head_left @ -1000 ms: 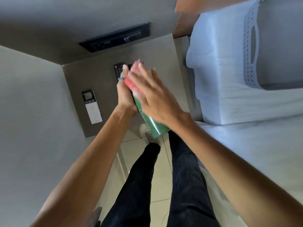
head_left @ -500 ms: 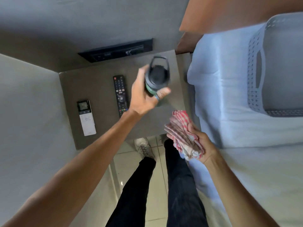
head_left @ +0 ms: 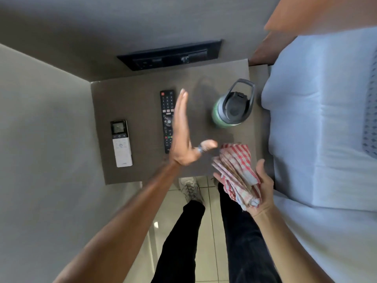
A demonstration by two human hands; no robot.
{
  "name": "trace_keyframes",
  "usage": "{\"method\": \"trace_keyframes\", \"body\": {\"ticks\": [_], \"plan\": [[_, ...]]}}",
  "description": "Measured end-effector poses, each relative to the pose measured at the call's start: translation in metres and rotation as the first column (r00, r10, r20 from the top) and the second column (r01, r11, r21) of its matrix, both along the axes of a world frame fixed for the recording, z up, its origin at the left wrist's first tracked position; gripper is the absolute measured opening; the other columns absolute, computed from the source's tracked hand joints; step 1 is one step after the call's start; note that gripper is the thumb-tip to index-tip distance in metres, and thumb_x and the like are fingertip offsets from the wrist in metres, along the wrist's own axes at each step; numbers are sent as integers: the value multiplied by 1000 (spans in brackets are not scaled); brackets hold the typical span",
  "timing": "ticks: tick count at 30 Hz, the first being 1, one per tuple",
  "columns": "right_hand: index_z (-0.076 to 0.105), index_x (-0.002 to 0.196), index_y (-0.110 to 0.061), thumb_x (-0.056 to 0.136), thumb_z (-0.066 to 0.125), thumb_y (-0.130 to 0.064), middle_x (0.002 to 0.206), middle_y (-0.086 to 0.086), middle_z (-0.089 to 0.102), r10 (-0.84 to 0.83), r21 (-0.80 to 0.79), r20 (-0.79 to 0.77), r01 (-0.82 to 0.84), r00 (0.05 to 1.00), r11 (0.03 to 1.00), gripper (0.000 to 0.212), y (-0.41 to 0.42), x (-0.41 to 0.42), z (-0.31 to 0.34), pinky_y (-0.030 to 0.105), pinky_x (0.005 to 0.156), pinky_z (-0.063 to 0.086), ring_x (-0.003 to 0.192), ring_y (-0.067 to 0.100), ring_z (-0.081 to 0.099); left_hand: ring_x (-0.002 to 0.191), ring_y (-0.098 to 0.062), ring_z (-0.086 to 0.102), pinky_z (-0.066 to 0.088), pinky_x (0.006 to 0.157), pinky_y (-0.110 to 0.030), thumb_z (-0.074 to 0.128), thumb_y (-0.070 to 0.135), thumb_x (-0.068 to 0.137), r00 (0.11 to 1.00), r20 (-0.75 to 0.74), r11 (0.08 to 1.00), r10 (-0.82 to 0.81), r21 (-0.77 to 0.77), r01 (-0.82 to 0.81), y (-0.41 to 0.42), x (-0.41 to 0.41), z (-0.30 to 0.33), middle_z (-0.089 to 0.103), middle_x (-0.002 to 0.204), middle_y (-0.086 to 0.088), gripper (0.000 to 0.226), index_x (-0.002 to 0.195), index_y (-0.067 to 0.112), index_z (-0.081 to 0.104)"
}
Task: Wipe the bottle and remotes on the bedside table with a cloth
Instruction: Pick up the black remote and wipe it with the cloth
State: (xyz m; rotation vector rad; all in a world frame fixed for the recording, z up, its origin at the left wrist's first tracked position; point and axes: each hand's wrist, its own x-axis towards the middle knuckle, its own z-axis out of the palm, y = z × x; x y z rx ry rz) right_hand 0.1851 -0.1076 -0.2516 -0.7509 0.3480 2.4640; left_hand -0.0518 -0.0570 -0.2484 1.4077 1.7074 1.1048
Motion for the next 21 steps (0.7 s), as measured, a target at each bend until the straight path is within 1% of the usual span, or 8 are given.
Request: {"method": "trace_keyframes", "body": {"ticks": [3,5,7,10,12,16,18,21], "plan": [[12,165,-1,100,51,-65,170,26,24,130,-48,29,-128,991,991,99,-10,9,-12,57,134,1,157,45,28,151,-41,35,33,124,-57,77,55,86,921,-182,857,345,-339,-388,-36,-13,-23,33,161,-26,107,158,-5,27],[21,163,1,100,53,-61,166,28,33,210,-59,62,-207,976,977,93,-8,7,-16,58,133,16,152,49,35,140,-47,44,39,118,-56,86,52,80,841,-383,711,383,-458,-533,-42,-20,-41,43,153,-30,110,155,-7,32],[32,160,1,104,50,-55,164,27,39,296,-50,94,-293,950,955,81,0,-3,-18,55,130,28,151,47,39,136,-45,47,40,115,-53,89,55,74,824,-422,644,379,-519,-562,-42,-30,-55,50,147,-27,110,151,-5,37],[52,151,-4,105,56,-49,158,20,52,424,-67,244,-421,872,905,65,11,-21,-19,50,123,36,145,40,49,127,-43,52,43,110,-49,89,39,77,848,-379,666,370,-528,-527,-42,-33,-66,57,134,-24,81,134,-4,51],[64,141,-4,104,56,-46,143,19,67,453,-62,333,-460,827,886,56,23,-30,-17,48,112,48,128,38,61,121,-44,54,46,105,-49,86,28,80,858,-365,677,362,-530,-511,-37,-29,-67,57,128,-25,65,125,-6,54],[64,141,-4,94,63,-43,133,22,72,448,0,426,-495,786,869,61,34,-80,5,47,84,65,102,37,76,106,-27,59,57,94,-43,84,20,86,862,-202,692,465,-524,-496,-61,-41,-48,50,125,-14,56,126,0,49],[61,144,-7,96,61,-40,139,21,69,387,76,432,-461,815,884,59,42,-94,16,45,88,64,111,35,75,98,-21,64,61,83,-37,83,21,86,861,-124,711,493,-513,-481,-72,-34,-24,53,123,-11,56,125,8,46],[58,147,-13,103,55,-29,146,14,66,194,294,480,-365,855,883,47,49,-126,44,46,110,51,132,30,65,84,-7,69,54,61,-13,83,17,82,838,-11,734,545,-476,-484,-96,-36,24,62,102,0,57,120,19,41]]}}
